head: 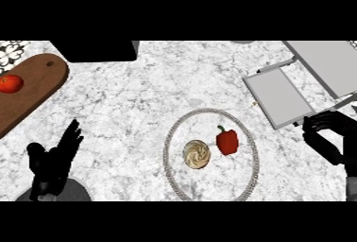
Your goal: Pick the cupcake from the placemat and place it in the tiered shelf
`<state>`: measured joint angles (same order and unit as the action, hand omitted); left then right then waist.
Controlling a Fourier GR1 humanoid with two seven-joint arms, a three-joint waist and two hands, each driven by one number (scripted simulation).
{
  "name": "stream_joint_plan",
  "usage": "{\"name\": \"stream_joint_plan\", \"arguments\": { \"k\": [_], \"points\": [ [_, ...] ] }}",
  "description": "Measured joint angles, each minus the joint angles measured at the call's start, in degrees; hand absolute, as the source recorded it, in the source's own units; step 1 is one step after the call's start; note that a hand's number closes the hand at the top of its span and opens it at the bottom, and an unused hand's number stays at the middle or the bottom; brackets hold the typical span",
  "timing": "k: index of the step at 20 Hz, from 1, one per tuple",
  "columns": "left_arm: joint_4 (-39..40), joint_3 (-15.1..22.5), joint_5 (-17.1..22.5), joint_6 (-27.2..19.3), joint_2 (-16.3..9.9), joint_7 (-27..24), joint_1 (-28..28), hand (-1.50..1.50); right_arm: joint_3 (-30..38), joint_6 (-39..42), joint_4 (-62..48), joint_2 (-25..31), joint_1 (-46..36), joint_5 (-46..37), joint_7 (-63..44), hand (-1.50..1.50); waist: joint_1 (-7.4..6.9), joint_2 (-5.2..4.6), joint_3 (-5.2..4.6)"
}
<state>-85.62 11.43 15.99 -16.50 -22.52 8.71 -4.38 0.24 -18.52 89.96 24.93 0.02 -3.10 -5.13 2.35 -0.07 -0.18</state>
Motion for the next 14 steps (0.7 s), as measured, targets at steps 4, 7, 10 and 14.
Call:
{"name": "stream_joint_plan", "arguments": {
  "k": [4,7,10,14],
  "points": [
    [3.11,-1.36,3.18,3.19,0.69,3.3,2.44,0.0,-2.08,-1.99,2.76,-4.51,7.69,-0.75,3.61,-1.5,-0.81,0.07,0.11],
    [7.76,-2.52,4.02,5.66,1.5,1.99,4.17,0.0,-4.7,-0.04,7.41,-4.69,11.73,-1.52,4.44,-1.5,-1.14,0.07,0.12],
    [9.14,-3.17,4.31,6.61,1.74,2.49,5.27,0.0,-7.15,3.85,12.75,-2.94,15.16,-1.53,3.56,-1.5,-1.39,0.13,0.13],
    [10.97,-3.51,3.91,7.39,2.54,2.41,6.6,0.0,-10.88,7.34,22.01,-0.57,18.08,-3.42,-3.02,-1.5,-1.63,0.17,0.15]
  ]
}}
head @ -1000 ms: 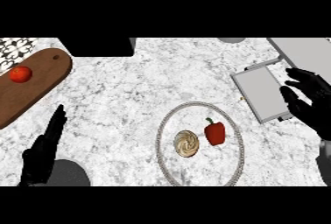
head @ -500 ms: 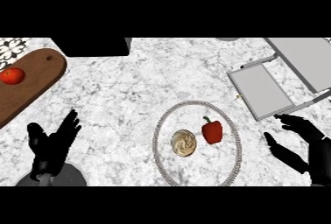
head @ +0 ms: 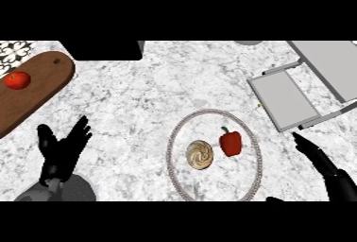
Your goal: Pick the cupcake from the placemat and place it in the tiered shelf
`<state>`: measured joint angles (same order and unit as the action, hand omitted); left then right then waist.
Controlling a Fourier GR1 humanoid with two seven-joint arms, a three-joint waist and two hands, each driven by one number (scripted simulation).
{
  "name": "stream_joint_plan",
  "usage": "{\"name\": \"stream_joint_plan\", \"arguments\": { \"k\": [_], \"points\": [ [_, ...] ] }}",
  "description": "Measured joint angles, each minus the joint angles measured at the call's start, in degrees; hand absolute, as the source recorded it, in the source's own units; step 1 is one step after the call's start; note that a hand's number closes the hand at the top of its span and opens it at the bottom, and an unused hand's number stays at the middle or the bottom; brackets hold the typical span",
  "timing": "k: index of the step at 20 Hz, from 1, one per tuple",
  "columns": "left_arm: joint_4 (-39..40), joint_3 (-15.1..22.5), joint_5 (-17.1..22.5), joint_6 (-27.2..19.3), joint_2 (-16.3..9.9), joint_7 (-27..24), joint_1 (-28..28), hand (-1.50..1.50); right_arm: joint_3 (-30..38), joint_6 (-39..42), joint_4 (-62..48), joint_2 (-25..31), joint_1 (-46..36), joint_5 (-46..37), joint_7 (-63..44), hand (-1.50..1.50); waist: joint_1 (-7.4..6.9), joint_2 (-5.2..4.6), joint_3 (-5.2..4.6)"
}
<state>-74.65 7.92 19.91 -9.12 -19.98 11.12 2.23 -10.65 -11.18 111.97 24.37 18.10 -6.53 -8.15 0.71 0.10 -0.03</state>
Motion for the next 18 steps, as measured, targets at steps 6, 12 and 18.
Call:
{"name": "stream_joint_plan", "arguments": {
  "k": [6,12,18],
  "points": [
    [-1.06,0.06,-0.68,-0.01,0.61,1.41,0.61,0.0,-5.75,3.38,10.72,2.2,-4.01,-6.01,-19.92,-1.5,-0.76,-0.06,-0.07],
    [-1.13,-0.31,-1.08,0.26,0.86,3.03,2.09,0.0,-13.49,3.98,12.68,-3.27,-16.2,-17.74,-43.48,-1.5,-1.31,-0.12,-0.11],
    [-1.46,-0.92,-1.22,1.34,0.71,3.34,1.66,0.0,-17.55,5.78,2.46,-11.15,-27.68,-27.77,-52.67,-1.5,-1.59,-0.15,-0.08]
  ]
}}
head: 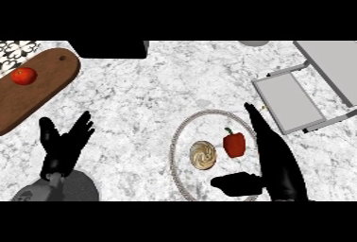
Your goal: Pick the cupcake from the placemat and place it in the tiered shelf
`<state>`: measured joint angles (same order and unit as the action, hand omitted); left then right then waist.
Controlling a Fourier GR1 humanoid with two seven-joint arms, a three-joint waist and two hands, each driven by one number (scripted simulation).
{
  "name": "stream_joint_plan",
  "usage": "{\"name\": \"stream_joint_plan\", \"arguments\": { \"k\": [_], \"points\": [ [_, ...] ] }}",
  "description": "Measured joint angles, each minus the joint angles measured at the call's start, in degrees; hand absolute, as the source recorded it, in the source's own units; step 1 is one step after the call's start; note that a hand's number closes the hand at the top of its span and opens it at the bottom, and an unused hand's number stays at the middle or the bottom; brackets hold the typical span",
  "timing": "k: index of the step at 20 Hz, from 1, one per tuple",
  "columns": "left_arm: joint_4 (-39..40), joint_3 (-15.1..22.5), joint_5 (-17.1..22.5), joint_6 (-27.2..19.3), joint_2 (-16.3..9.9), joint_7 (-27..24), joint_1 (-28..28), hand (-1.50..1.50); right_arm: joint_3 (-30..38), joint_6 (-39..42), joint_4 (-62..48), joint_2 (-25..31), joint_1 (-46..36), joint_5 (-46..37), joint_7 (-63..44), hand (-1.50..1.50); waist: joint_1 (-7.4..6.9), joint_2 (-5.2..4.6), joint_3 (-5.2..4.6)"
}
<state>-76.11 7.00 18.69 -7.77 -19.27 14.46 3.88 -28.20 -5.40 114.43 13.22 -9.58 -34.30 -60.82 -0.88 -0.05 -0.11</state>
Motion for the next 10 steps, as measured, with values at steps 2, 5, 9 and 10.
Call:
{"name": "stream_joint_plan", "arguments": {
  "k": [2,5,9,10],
  "points": [
    [-0.31,0.32,-0.81,-0.65,0.66,-0.15,-0.33,0.0,-1.03,0.74,-2.99,-2.56,-1.84,-1.77,-1.14,-1.5,0.12,0.02,0.02],
    [-0.63,-0.43,-0.59,0.09,0.36,-0.04,-0.58,0.0,-1.78,2.13,-7.01,-5.56,-3.71,-3.14,-2.27,-1.5,0.23,0.03,0.04],
    [0.93,-1.49,-0.67,1.16,0.68,-1.49,-1.03,0.0,-2.87,3.57,-11.32,-8.56,-4.64,-5.17,-2.51,-1.5,0.49,0.03,0.06],
    [0.11,-1.51,-0.68,1.34,0.58,-1.46,-1.89,0.0,-2.87,4.01,-11.78,-8.89,-4.48,-5.55,-2.72,-1.5,0.47,0.06,0.06]
  ]
}}
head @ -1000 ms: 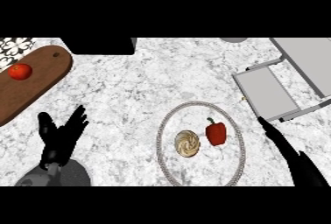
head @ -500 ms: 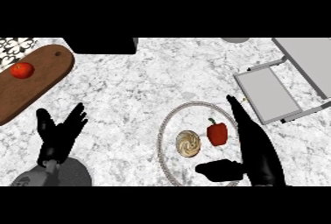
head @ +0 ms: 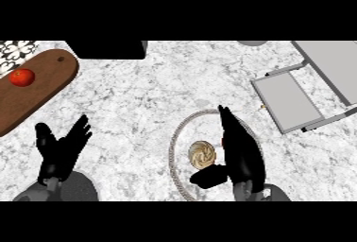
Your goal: Pick the cupcake from the placemat and place it in the tiered shelf
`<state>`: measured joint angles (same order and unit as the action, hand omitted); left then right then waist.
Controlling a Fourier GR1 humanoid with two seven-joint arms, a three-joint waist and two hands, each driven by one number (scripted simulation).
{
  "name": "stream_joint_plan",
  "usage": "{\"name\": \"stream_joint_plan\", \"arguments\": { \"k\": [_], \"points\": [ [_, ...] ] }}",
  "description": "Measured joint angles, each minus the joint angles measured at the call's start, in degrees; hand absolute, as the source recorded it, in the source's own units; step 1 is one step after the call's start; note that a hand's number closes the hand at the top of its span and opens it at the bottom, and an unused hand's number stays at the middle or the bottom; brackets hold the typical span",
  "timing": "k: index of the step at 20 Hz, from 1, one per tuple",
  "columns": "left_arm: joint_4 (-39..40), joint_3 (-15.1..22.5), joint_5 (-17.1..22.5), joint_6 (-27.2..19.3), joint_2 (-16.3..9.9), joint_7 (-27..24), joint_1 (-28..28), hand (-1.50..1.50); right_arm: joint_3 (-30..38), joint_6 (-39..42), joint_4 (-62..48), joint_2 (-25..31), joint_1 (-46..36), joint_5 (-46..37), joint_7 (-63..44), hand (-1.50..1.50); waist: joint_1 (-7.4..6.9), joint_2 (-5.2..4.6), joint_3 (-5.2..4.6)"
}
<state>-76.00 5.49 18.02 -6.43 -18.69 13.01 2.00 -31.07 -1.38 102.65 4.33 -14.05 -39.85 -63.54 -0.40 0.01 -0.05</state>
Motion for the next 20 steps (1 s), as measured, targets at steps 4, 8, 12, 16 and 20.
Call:
{"name": "stream_joint_plan", "arguments": {
  "k": [4,8,12,16,20],
  "points": [
    [-0.27,-0.02,-0.81,-0.68,0.87,0.34,0.03,0.0,-0.69,0.9,-1.8,-1.82,1.21,-2.57,-0.69,-1.5,0.24,0.04,0.02],
    [-0.26,-0.43,-1.21,-0.37,1.13,0.25,-0.27,0.0,-1.3,1.28,-3.83,-2.95,1.62,-5.87,-1.17,-1.5,0.28,0.05,0.01],
    [-0.05,-1.16,-1.66,0.3,1.06,0.37,-0.07,0.0,-2.31,0.56,-6.04,-3.44,2.06,-7.73,-0.97,-1.5,0.25,0.03,0.03],
    [-0.12,-1.43,-2.19,0.34,1.58,1.37,0.77,0.0,-3.55,-0.92,-8.94,-3.61,1.05,-7.8,-1.25,-1.5,0.17,0.0,0.04],
    [0.29,-1.98,-2.48,1.09,1.73,1.54,1.26,0.0,-3.48,-2.14,-11.8,-3.71,0.82,-8.36,-0.83,-1.5,0.19,0.0,0.03]
  ]
}}
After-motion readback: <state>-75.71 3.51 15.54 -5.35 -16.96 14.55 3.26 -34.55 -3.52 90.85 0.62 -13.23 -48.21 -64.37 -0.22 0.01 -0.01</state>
